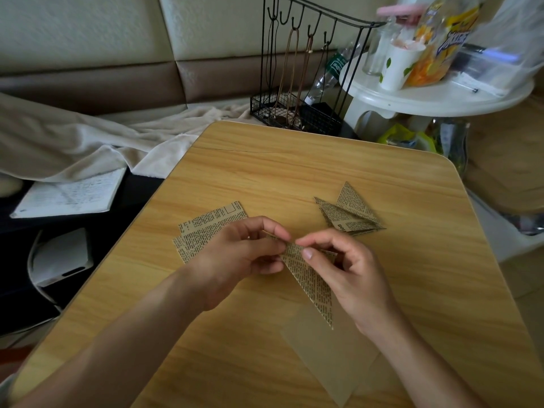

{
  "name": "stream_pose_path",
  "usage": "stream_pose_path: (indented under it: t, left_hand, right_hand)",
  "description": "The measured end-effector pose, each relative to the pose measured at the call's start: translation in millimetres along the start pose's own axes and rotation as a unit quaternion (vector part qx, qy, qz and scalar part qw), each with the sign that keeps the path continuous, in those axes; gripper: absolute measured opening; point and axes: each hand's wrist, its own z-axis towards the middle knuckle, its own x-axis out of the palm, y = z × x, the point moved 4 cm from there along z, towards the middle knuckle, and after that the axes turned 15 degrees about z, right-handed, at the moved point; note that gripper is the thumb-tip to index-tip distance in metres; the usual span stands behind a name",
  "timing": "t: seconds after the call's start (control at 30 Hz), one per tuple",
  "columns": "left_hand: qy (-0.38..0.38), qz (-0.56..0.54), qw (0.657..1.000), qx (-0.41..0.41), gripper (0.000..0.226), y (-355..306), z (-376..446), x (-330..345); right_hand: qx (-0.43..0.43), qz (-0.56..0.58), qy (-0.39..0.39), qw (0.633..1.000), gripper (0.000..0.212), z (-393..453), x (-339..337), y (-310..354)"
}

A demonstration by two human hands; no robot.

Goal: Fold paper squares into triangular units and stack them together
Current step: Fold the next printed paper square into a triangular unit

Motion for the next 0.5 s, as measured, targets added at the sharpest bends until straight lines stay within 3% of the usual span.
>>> stream_pose_path:
  t: [0.5]
  left_hand:
    - [-0.028, -0.002, 0.999, 0.019, 0.019, -0.4, -0.3, -1.2]
  right_hand:
    - [-0.021, -0.050, 0.000, 0.999, 0.015, -1.6, 0.3, 0.2]
